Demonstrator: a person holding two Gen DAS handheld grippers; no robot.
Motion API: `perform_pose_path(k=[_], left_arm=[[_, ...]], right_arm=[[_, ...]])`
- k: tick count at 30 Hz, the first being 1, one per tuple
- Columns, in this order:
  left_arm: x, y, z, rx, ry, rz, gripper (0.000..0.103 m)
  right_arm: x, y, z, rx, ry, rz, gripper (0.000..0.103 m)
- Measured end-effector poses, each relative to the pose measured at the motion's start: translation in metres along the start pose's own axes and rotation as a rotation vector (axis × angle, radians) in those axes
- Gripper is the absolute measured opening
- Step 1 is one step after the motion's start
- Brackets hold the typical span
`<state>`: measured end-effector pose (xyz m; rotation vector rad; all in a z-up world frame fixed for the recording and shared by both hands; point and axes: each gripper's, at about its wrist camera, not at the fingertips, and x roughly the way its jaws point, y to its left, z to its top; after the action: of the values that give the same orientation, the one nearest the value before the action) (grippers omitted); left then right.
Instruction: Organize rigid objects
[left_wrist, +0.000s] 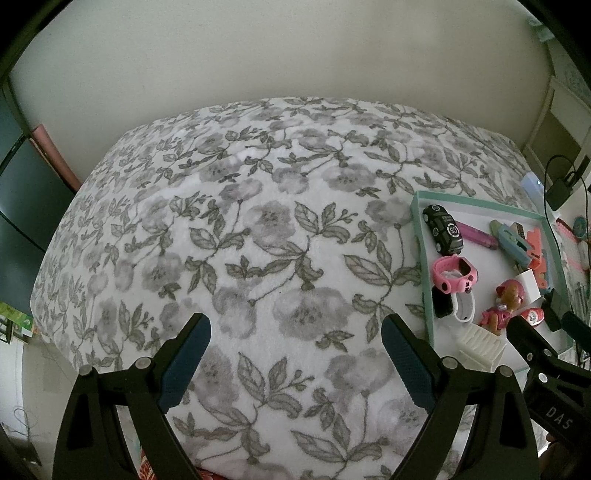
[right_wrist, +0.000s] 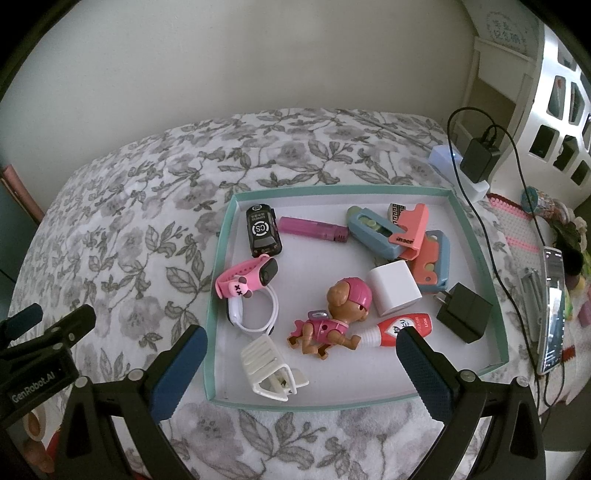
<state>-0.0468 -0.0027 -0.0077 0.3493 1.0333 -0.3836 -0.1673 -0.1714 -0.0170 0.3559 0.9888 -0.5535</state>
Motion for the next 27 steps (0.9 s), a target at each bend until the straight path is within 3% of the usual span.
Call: perform_pose_path(k=[27], left_arm=[[-0.0053, -0.0023, 0.0010, 0.024, -0.019, -0.006, 0.094]], right_arm=[[0.0009, 0.0011, -0.0011, 0.001, 0.004, 0.000, 0.103]])
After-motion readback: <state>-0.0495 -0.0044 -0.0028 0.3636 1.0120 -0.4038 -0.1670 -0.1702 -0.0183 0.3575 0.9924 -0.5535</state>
